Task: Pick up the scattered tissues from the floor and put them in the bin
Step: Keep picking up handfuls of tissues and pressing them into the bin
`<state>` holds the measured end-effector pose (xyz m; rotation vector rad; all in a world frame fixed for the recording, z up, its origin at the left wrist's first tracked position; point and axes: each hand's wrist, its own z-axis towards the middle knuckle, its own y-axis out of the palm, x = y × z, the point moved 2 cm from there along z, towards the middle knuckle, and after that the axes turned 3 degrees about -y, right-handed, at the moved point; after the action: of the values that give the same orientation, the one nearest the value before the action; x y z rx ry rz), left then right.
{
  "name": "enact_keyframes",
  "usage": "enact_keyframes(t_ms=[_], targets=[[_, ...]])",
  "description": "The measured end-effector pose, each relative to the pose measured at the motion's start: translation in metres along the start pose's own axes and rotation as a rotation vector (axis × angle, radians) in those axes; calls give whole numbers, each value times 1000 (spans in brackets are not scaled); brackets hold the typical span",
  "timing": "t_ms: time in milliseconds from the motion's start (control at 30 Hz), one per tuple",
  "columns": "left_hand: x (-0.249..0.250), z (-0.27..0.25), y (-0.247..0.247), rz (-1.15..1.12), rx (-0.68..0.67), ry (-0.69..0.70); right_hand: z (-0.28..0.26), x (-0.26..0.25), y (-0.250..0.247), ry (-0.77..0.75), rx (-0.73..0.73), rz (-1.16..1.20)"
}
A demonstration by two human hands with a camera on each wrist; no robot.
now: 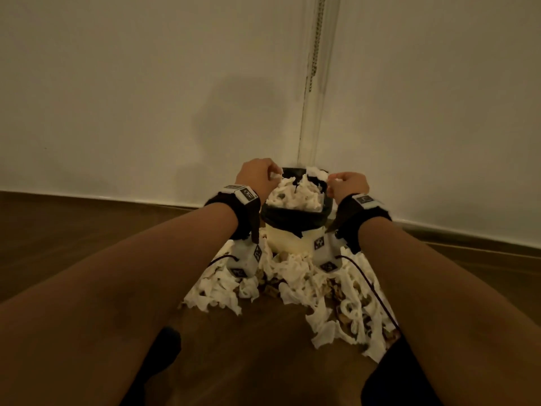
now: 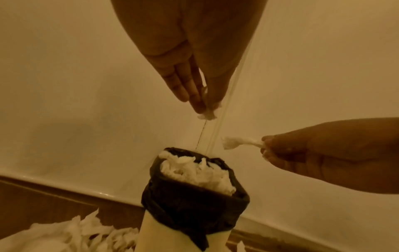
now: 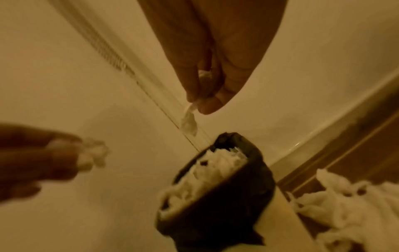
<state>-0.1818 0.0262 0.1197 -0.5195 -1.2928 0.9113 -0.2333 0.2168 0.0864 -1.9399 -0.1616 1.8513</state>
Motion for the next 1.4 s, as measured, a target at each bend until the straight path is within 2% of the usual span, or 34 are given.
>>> enact_keyframes(t_ms=[100,233,400,533,767,867,967,1067,1167,1300,1400], targets=[[-13,5,25,80,-18,-4,0,12,24,-117,-73,-287],[-29,7,56,206,-115,19,7,29,60,-209,-139,-446],[-42,20,79,291,-179,12,23,36,84,-307,-183,-823],[-48,26,96,391,-271,64,37,47,99,-279,-337,-902],[-63,30,127,694,-372,202,40,62,108,-371,-419,-921],[-65,32,128,698,-387,106,36,64,111,-353,-463,-1039],[-67,29,128,644,-309,110,35,65,110,-361,-418,-1060],[-70,22,119,547,-177,161,36,65,104,-361,-287,-1064],[-76,11,105,453,-54,161,30,61,97,-435,-130,-1029],[-100,-15,90,363,8,13,7,51,91,-557,49,-833],[-130,-46,86,324,-19,-177,-18,53,99,-586,-8,-746]])
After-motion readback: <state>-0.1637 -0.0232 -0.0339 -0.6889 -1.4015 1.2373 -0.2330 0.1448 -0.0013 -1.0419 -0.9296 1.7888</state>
